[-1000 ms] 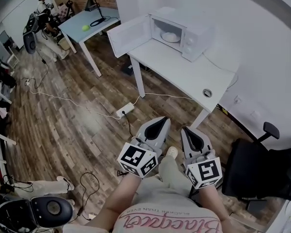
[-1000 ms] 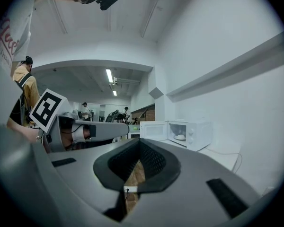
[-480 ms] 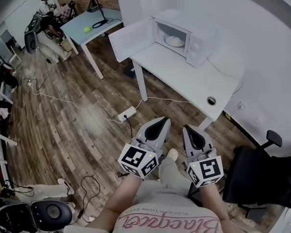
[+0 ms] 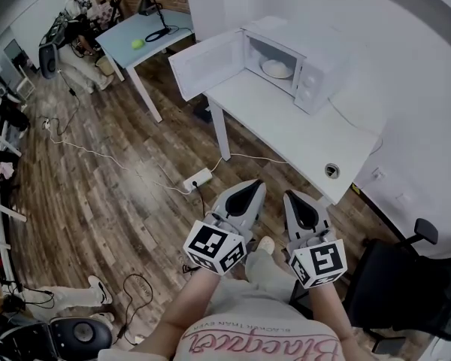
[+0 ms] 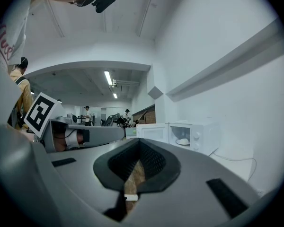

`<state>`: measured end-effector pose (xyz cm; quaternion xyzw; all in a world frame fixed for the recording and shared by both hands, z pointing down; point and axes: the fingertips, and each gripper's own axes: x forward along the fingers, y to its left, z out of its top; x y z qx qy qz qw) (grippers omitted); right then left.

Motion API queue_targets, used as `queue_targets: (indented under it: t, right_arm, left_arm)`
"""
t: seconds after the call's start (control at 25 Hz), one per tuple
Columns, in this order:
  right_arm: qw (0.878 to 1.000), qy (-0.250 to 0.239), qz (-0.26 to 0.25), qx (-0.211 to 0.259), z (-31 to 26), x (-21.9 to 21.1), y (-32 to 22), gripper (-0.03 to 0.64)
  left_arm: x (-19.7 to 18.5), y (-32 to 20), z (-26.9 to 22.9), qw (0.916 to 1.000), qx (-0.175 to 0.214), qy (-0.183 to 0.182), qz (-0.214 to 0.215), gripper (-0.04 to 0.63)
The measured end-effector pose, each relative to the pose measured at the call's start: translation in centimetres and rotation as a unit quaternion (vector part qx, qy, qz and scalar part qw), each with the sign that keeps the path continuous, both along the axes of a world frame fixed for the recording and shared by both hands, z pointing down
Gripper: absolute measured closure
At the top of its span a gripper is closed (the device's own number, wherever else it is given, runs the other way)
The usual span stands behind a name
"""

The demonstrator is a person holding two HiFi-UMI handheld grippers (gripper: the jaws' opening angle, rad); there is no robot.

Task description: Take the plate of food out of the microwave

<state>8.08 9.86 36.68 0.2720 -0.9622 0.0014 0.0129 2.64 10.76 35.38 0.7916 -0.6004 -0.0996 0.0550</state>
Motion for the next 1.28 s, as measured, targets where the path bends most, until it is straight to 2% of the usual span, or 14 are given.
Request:
queue_targets:
  t: [0.76, 1.04, 1.28]
  right_arm:
    - [1.0, 0.0, -0.017, -0.007, -1.2, -2.5, -11.5, 0.606]
    - [0.999, -0.002, -0.034, 0.0, -1.6, -3.6, -15.8, 0.606]
    - [0.999, 0.003, -0.035, 0.006, -1.5, -4.4, -18.7, 0.606]
  left_arm:
    - [-2.2, -11.4, -1.0, 1.0, -0.007, -0.003, -0.006, 0.591]
    - [-3.2, -16.1, -1.5, 0.9999, 0.0, -0.01, -0.011, 0.591]
    - [-4.1, -18.8, -1.3, 0.9996, 0.01, -0.001, -0.026, 0.591]
